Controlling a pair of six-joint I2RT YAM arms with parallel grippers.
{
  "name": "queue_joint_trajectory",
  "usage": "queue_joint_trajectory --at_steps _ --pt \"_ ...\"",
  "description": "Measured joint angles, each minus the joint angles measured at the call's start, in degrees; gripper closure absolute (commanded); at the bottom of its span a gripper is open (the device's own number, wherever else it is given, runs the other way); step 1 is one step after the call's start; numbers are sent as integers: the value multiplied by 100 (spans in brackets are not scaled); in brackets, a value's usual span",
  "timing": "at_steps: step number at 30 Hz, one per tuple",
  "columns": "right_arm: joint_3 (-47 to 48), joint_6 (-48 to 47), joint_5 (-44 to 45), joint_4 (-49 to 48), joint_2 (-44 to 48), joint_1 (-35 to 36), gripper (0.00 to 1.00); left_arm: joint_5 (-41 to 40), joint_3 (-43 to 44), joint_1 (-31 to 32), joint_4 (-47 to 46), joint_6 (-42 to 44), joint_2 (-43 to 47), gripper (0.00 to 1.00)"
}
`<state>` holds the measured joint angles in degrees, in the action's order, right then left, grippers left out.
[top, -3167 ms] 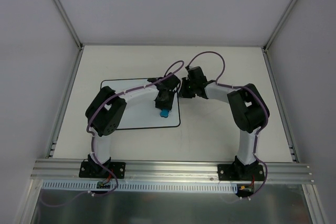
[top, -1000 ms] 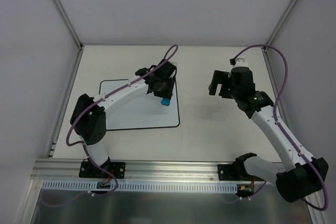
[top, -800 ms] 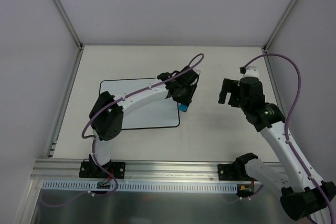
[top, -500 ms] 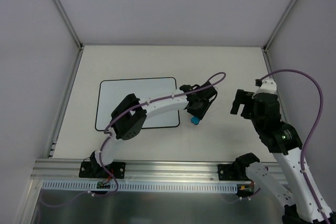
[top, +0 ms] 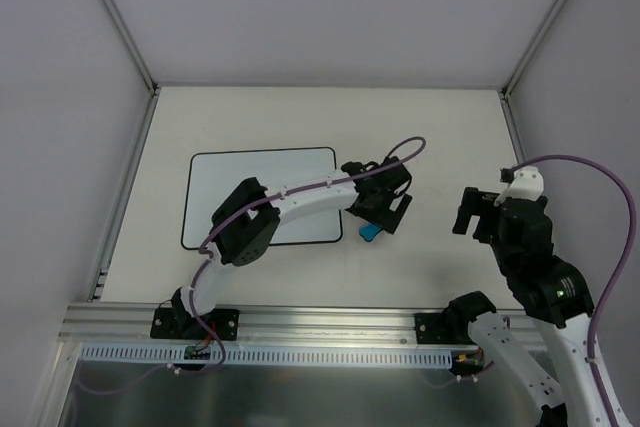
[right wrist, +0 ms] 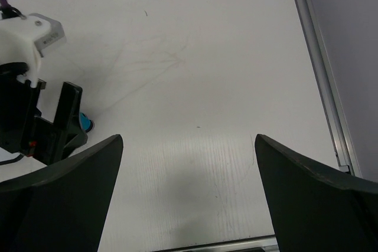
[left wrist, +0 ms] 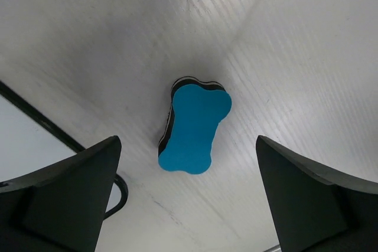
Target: Erase the whiteboard
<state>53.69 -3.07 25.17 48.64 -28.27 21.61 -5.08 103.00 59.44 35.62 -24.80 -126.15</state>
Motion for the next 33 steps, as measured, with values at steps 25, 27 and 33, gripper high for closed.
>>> queue_joint_trajectory --at_steps 25,27,33 --pt "3029 -1274 649 -17 -1331 0 1 -2852 -348 -2837 116 2227 6780 1" --pt "3130 -1325 636 -61 -1309 0 1 -3023 -332 -2837 155 2391 7121 1" --pt "3322 -1580 564 -356 -1010 0 1 -3344 -83 -2837 184 2697 8085 1"
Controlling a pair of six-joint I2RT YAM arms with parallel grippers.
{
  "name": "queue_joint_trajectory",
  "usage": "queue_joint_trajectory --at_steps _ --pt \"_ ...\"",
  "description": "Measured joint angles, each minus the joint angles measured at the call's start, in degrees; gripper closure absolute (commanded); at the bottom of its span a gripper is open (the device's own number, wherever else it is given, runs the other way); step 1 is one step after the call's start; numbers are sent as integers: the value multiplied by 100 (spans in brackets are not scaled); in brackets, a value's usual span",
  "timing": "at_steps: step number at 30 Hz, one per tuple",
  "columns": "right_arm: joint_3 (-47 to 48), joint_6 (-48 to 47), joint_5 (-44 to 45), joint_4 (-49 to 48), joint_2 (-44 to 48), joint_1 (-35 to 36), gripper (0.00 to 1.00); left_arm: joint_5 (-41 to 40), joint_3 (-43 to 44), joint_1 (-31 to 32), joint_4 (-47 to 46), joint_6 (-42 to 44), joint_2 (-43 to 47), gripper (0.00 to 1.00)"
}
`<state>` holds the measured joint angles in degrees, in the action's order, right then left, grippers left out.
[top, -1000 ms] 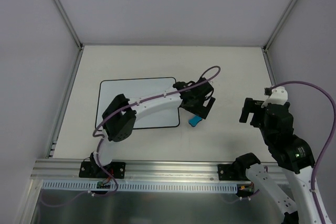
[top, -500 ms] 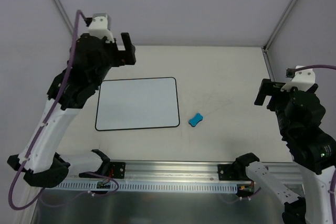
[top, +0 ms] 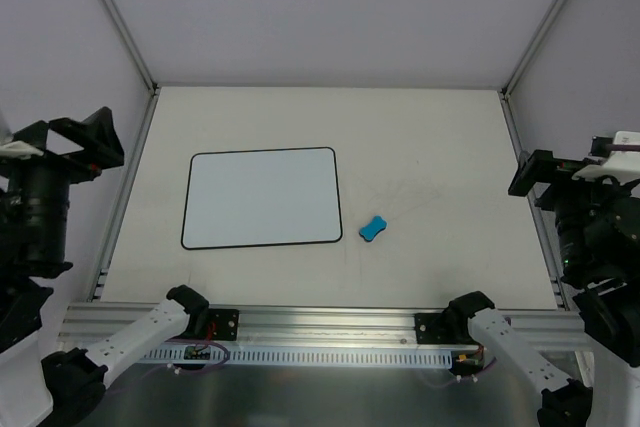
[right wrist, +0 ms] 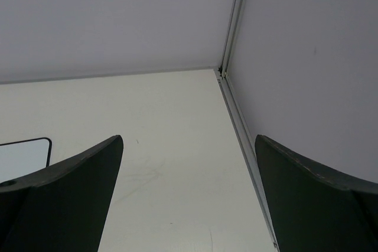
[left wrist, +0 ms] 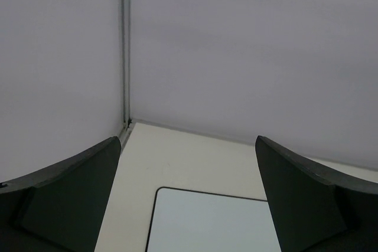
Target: Erase the whiteboard
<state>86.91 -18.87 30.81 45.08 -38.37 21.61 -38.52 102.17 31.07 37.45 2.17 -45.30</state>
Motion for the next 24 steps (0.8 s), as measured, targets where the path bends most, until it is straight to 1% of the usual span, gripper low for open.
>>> queue_joint_trajectory --at_steps 3,6,13,24 --pt "153 -122 -2 -122 136 0 1 -114 66 0 -11 149 382 1" --pt "197 -221 -9 -249 264 0 1 -203 68 0 -9 313 579 1" --pt "195 -282 -107 -282 413 0 1 -267 68 0 50 605 614 1" --pt "136 -236 -313 -284 439 0 1 -330 66 0 66 748 636 1"
